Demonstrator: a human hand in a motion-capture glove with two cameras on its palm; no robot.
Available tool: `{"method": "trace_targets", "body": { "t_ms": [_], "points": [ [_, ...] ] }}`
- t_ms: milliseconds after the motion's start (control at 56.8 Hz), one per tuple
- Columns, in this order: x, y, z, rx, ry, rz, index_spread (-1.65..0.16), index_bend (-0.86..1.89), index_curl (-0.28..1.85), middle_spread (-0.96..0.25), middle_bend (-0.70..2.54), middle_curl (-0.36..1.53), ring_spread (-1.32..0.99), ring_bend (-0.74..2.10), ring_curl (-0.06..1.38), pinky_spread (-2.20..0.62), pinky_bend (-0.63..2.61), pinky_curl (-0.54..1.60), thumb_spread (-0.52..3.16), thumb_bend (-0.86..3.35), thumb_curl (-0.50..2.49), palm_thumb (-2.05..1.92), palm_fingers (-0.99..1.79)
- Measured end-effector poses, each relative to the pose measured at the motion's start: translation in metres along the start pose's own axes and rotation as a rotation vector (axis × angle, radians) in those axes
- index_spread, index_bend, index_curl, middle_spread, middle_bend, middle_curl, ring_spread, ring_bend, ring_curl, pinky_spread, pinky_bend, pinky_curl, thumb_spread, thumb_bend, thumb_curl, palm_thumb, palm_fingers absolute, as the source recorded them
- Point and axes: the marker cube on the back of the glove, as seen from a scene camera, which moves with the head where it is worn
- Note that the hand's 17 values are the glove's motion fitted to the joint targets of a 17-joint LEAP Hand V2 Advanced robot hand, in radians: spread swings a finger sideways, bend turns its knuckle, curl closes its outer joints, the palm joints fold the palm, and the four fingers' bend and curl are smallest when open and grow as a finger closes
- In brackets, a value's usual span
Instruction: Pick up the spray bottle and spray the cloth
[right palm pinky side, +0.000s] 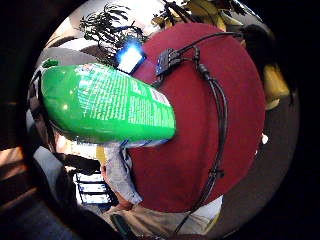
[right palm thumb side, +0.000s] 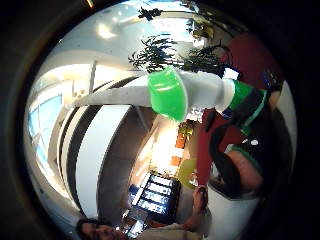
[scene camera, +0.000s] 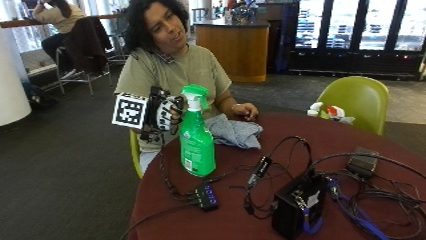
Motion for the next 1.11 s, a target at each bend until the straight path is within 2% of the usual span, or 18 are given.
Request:
{"method": "trace_targets", "body": {
  "t_ms": [123,194,281,387,493,528,563,581,598,686,862,1108],
  "points": [
    [-0.008,0.006,-0.008,-0.018,0.038,-0.019,-0.23,0.67,0.61,-0.18,0.8,0.75,-0.19,1.05,0.63,-0.19,0.93,0.66,1.57,0.12,0.59,0.87,1.25],
    [-0.016,0.013,-0.013,-0.031,0.078,-0.111,-0.23,0.62,0.62,-0.18,0.79,0.75,-0.18,1.01,0.62,-0.2,0.94,0.66,1.58,0.11,0.6,0.85,1.19],
    [-0.027,0.033,-0.026,-0.109,0.161,-0.137,-0.22,0.52,0.6,-0.17,0.74,0.74,-0.17,0.93,0.59,-0.21,0.91,0.63,1.53,0.08,0.61,0.83,1.13],
    [-0.032,0.047,-0.039,-0.094,0.271,-0.253,-0.22,0.41,0.58,-0.15,0.67,0.71,-0.15,0.84,0.56,-0.22,0.8,0.58,1.44,0.05,0.62,0.82,1.11],
    [-0.041,0.06,-0.048,-0.141,0.38,-0.209,-0.22,0.31,0.56,-0.13,0.58,0.66,-0.12,0.73,0.52,-0.2,0.64,0.52,1.32,0.01,0.64,0.83,1.03],
    [-0.041,0.066,-0.053,-0.187,0.4,-0.275,-0.22,0.29,0.55,-0.11,0.55,0.64,-0.1,0.67,0.5,-0.16,0.56,0.5,1.3,0.0,0.64,0.83,0.91],
    [-0.04,0.071,-0.058,-0.232,0.415,-0.354,-0.22,0.26,0.55,-0.1,0.54,0.63,-0.09,0.64,0.5,-0.14,0.52,0.49,1.27,-0.01,0.64,0.84,0.91],
    [-0.04,0.074,-0.061,-0.253,0.425,-0.373,-0.23,0.25,0.54,-0.08,0.5,0.61,-0.08,0.57,0.47,-0.09,0.46,0.46,1.27,-0.01,0.64,0.83,0.76],
    [-0.041,0.077,-0.063,-0.273,0.438,-0.382,-0.23,0.25,0.55,-0.07,0.49,0.61,-0.07,0.57,0.48,-0.07,0.46,0.48,1.27,-0.01,0.64,0.83,0.76],
    [-0.043,0.09,-0.079,-0.345,0.556,-0.404,-0.26,0.2,0.51,-0.03,0.42,0.55,-0.05,0.43,0.42,0.04,0.34,0.42,1.26,-0.03,0.61,0.78,0.61],
    [-0.043,0.109,-0.112,-0.341,0.979,-0.398,-0.35,0.12,0.42,0.01,0.27,0.46,-0.03,0.31,0.36,0.17,0.28,0.37,1.2,-0.07,0.52,0.57,0.43],
    [-0.043,0.134,-0.133,-0.363,1.059,-0.345,-0.38,0.12,0.31,0.0,0.2,0.4,-0.04,0.27,0.34,0.21,0.32,0.37,1.11,-0.04,0.44,0.45,0.35]
  ]
}}
